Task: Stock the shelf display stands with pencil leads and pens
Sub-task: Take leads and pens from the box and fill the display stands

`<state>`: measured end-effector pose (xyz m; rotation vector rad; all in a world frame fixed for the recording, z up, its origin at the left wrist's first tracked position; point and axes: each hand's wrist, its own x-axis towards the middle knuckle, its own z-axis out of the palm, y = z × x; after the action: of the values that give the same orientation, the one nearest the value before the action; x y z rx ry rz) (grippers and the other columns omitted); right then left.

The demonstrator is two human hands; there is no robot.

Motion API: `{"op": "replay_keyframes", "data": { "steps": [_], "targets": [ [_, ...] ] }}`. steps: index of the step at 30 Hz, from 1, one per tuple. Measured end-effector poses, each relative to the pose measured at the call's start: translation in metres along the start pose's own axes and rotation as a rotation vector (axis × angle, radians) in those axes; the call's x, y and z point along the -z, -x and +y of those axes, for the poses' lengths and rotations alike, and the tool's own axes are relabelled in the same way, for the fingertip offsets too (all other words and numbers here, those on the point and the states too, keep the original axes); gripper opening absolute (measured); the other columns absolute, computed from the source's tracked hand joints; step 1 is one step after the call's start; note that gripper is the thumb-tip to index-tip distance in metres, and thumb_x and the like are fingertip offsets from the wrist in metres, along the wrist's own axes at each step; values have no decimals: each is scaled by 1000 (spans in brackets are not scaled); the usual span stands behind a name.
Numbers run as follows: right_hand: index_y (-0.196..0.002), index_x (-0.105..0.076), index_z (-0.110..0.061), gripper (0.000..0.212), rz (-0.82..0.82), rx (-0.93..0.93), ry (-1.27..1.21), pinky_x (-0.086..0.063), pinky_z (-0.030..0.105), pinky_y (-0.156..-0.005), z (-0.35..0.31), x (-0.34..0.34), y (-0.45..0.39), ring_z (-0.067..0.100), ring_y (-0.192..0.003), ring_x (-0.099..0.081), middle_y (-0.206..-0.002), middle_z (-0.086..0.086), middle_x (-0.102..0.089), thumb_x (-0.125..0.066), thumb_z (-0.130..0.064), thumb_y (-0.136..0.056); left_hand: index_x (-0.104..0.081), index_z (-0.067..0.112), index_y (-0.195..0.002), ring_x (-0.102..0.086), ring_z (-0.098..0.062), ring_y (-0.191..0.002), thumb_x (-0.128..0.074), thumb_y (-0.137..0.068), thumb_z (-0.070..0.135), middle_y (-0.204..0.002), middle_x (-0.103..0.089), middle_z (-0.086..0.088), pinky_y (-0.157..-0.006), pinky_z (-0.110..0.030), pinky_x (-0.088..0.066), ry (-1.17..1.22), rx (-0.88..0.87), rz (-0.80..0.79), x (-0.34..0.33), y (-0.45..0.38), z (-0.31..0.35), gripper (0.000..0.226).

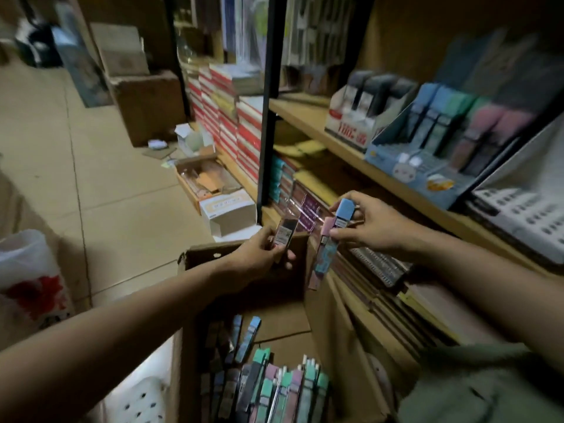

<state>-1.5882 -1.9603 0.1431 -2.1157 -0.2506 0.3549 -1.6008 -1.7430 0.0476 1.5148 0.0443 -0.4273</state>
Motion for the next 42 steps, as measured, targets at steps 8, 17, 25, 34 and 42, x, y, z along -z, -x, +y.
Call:
{"op": "replay_keyframes", "data": {
  "steps": [8,17,25,34,42],
  "targets": [
    [-103,-54,-13,31,269,129,-29,-61,33,-72,-46,58,50,12,-82,-69,-96,14,-65,-72,1,-82,-58,19,-120,-71,-13,-77,-66,-83,36,-95,-73,-1,-60,-23,-54,17,-230,-366,-59,11,98,42],
    [-115,-52,-8,38,327,100,-38,-60,42,-79,-73,98,83,28,-99,-68,-108,19,-61,-69,3,-83,-65,12,-114,-69,-20,-89,-72,-81,19,-107,-70,-12,-70,-27,-55,-31,-281,-637,-82,-9,137,34],
    [-116,-55,-13,20,667,47,-62,-60,30,-73,-82,149,85,19,-89,-68,-110,13,-58,-53,-6,-97,-67,9,-100,-67,-18,-78,-71,-72,24,-91,-74,-9,-75,-32,-54,106,-238,-342,-94,-34,157,32],
    [-106,-60,-19,26,817,149,742,-46,17,-68,-95,165,31,10,-88,-61,-99,-5,-64,-74,-21,-84,-65,11,-100,-59,-18,-76,-72,-83,21,-93,-69,-8,-59,-22,-49,-13,-346,-150,-74,-60,182,21],
    [-100,-61,-11,25,777,155,893,-50,30,-69,-88,156,-35,19,-81,-61,-92,6,-65,-78,-17,-82,-64,13,-101,-62,-13,-76,-68,-87,17,-91,-70,-4,-63,-24,-49,-28,-366,-73,-47,-69,185,15]
  ]
}}
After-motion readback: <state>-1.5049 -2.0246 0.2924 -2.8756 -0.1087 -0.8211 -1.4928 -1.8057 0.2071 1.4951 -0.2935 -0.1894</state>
